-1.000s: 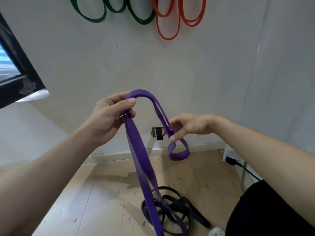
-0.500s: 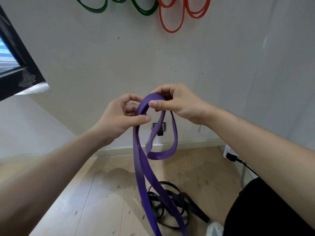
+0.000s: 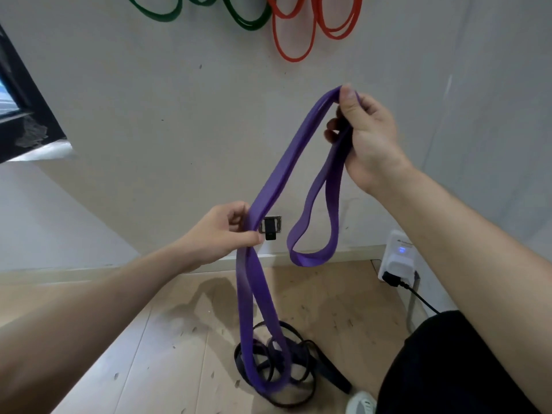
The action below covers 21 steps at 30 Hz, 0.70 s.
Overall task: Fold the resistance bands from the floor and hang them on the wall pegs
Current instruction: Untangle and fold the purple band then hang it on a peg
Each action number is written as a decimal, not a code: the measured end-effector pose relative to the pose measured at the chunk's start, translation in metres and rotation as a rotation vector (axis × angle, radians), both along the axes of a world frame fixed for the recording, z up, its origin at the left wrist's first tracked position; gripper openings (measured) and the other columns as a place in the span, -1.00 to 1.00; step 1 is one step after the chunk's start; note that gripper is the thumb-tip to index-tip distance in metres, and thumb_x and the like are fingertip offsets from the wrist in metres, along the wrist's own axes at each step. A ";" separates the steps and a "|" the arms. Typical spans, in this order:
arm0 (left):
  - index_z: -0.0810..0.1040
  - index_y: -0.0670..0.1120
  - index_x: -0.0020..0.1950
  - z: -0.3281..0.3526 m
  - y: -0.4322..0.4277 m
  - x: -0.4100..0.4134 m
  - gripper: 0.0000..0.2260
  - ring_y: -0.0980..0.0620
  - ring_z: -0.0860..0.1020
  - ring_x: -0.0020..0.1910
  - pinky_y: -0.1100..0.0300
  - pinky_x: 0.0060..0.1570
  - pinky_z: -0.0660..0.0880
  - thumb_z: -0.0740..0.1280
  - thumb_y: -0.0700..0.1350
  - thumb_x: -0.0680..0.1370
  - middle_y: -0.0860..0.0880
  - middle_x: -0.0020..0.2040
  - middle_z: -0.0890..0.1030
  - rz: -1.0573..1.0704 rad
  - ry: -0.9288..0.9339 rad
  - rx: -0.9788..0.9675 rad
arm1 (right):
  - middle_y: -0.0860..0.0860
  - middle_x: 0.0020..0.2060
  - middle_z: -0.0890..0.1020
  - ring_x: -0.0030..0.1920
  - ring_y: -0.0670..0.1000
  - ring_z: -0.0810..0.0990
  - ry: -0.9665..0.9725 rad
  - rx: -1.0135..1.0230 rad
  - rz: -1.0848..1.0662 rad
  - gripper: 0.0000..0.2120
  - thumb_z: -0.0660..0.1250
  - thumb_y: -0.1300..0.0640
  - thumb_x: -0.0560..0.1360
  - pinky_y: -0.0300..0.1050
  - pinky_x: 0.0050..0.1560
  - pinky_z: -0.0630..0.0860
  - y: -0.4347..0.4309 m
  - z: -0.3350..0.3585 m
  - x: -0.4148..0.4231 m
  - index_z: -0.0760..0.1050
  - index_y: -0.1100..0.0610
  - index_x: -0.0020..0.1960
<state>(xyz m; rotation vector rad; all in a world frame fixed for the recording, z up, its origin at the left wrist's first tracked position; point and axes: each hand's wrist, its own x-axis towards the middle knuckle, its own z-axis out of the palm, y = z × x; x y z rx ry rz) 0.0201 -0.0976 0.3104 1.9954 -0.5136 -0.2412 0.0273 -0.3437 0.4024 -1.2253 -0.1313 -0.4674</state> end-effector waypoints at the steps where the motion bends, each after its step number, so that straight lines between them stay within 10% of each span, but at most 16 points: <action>1: 0.62 -0.13 0.03 0.003 0.001 0.001 -0.80 -0.09 0.68 -0.12 0.03 0.04 0.63 0.54 -0.24 0.45 -0.12 -0.13 0.69 0.027 0.002 -0.023 | -0.04 -0.35 0.45 -0.35 -0.05 0.47 0.015 0.023 -0.018 -0.80 0.35 0.06 0.60 -0.13 -0.19 0.47 -0.006 -0.002 0.003 0.47 0.21 0.00; 9: 0.68 -0.09 0.13 0.025 0.025 0.014 -0.81 -0.03 0.58 -0.17 0.15 -0.10 0.54 0.46 -0.18 0.52 -0.12 -0.20 0.62 0.162 0.043 -0.433 | -0.02 -0.29 0.48 -0.33 -0.05 0.50 0.246 -0.253 0.115 -0.86 0.39 0.04 0.56 -0.07 -0.12 0.53 -0.043 -0.037 0.020 0.53 0.11 -0.03; 13: 0.67 -0.11 0.13 0.040 0.032 0.019 -0.82 0.02 0.55 -0.22 0.21 -0.13 0.52 0.44 -0.17 0.54 -0.08 -0.22 0.57 0.207 0.027 -0.556 | 0.05 -0.14 0.61 -0.13 0.06 0.57 0.397 -0.702 0.330 -0.75 0.54 0.14 0.40 -0.02 0.05 0.55 -0.048 -0.061 0.019 0.58 0.12 0.03; 21: 0.66 -0.13 0.10 0.043 0.023 0.011 -0.87 0.04 0.48 -0.29 0.25 -0.14 0.52 0.37 -0.19 0.59 0.00 -0.28 0.51 0.168 0.005 -0.482 | 0.10 0.01 0.71 0.07 0.07 0.69 0.527 -1.202 0.684 -0.76 0.50 0.23 0.47 0.03 0.28 0.54 0.001 -0.092 0.016 0.60 0.19 0.12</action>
